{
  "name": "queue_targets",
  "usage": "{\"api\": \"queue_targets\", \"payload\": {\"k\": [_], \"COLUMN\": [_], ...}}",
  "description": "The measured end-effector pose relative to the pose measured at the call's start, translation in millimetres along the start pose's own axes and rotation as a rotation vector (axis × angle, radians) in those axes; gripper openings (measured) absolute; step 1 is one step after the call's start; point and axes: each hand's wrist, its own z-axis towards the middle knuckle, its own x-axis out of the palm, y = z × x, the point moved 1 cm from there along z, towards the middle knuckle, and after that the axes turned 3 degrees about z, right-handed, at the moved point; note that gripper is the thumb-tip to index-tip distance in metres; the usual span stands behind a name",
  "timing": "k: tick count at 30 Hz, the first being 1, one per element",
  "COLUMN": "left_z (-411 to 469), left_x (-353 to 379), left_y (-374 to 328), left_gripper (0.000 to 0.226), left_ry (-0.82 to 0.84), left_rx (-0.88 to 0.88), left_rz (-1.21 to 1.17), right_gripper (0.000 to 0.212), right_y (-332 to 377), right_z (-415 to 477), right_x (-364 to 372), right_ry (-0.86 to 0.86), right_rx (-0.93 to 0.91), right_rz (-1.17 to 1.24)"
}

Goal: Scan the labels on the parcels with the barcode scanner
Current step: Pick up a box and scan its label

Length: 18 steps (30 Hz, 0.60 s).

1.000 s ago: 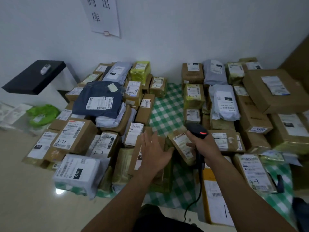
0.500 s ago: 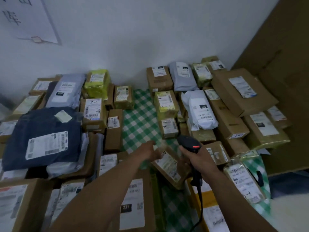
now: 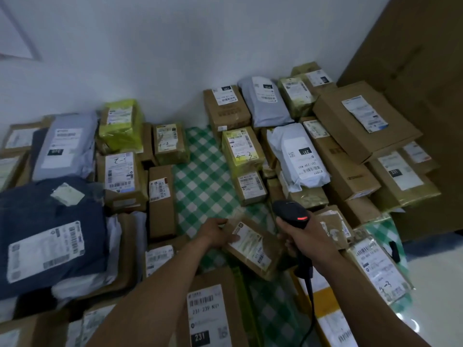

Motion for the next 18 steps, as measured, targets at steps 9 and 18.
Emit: {"api": "queue_targets", "payload": {"k": [9,18], "left_z": [-97.9,-174.5], "left_x": [-38.5,2.2], "left_y": [2.9,10.7], "left_gripper": [0.027,0.115], "left_ry": [-0.415,-0.598], "left_rx": [0.188,0.313], "left_rz": [-0.492,-0.693], "right_gripper": [0.054,0.055], "right_y": [23.7,50.2], "right_z": [-31.7,-70.5], "right_x": [15.9,30.6], "right_ry": [0.015,0.083], "right_rx": [-0.166,-0.344], "right_rz": [0.075,0.257]}}
